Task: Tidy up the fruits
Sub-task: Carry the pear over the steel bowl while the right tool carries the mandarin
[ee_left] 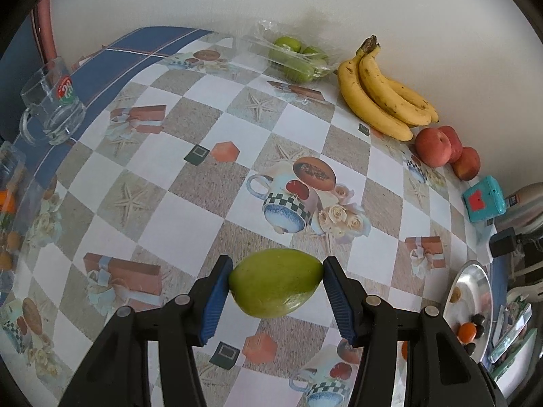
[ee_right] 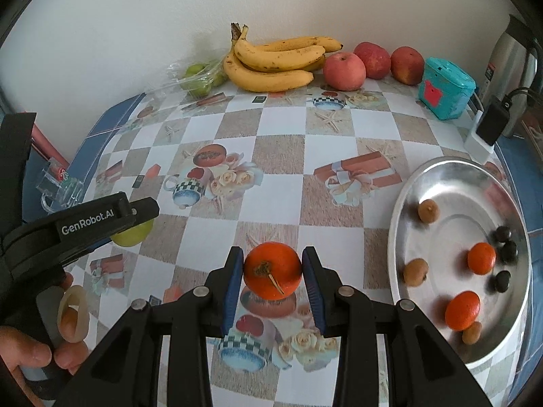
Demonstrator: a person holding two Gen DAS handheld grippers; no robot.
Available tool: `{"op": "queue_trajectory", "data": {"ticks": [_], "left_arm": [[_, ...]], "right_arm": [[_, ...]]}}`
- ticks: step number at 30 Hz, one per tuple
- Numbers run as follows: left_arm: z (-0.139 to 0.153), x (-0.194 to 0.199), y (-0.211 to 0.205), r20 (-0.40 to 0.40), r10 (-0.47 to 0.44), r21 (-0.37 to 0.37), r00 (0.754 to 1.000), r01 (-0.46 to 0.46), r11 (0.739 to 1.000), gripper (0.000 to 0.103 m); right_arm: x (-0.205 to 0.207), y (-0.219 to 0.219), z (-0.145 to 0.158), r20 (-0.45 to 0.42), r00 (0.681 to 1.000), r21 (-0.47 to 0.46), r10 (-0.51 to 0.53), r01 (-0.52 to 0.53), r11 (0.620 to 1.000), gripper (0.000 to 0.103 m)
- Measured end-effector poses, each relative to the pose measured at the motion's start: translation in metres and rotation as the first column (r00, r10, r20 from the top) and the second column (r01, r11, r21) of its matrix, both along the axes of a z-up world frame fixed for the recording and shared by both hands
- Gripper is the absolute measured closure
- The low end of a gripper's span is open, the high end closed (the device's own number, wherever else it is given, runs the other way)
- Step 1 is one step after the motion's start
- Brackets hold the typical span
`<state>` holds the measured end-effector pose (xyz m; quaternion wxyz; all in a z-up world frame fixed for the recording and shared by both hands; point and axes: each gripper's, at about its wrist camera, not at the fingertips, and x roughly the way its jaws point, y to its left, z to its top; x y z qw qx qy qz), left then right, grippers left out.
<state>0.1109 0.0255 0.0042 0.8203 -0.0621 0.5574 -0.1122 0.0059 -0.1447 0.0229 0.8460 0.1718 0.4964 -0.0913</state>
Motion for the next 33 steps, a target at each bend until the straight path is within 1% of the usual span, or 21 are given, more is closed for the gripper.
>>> {"op": "queue_trajectory", "data": {"ticks": [7, 10, 13, 17, 21, 24, 27, 33], "left_arm": [[0.002, -0.006, -0.006, 0.008, -0.012, 0.017, 1.0, 0.012, 1.0, 0.045], [0.002, -0.008, -0.012, 0.009, -0.024, 0.029, 1.0, 0.023, 0.999, 0.045], [0.003, -0.011, -0.02, 0.006, -0.047, 0.027, 0.999, 0.047, 0.999, 0.045], [0.007, -0.018, -0.036, 0.026, -0.088, 0.051, 0.996, 0.087, 0.995, 0.045], [0.01, -0.028, -0.055, 0.031, -0.152, 0.015, 0.988, 0.151, 0.988, 0.045], [0.012, -0.038, -0.075, 0.029, -0.217, -0.012, 0.976, 0.218, 0.976, 0.045], [0.014, -0.05, -0.094, 0.04, -0.277, -0.01, 0.96, 0.277, 0.961, 0.045], [0.02, -0.078, -0.132, 0.082, -0.397, -0.001, 0.914, 0.399, 0.917, 0.045]], "right_arm": [[-0.008, -0.012, 0.0, 0.001, 1.0, 0.027, -0.02, 0.02, 0.999, 0.066], [-0.01, -0.024, -0.002, -0.004, 0.999, 0.041, -0.043, 0.043, 0.998, 0.066], [-0.015, -0.04, -0.002, -0.008, 0.996, 0.049, -0.085, 0.085, 0.995, 0.066], [-0.027, -0.07, -0.002, -0.007, 0.985, 0.057, -0.172, 0.172, 0.983, 0.066], [-0.042, -0.097, -0.004, -0.007, 0.967, 0.081, -0.255, 0.255, 0.963, 0.066], [-0.051, -0.114, -0.005, -0.009, 0.951, 0.09, -0.309, 0.309, 0.947, 0.066], [-0.063, -0.128, -0.004, -0.004, 0.934, 0.096, -0.358, 0.356, 0.929, 0.066], [-0.082, -0.149, -0.003, 0.013, 0.904, 0.119, -0.426, 0.422, 0.899, 0.066]]}}
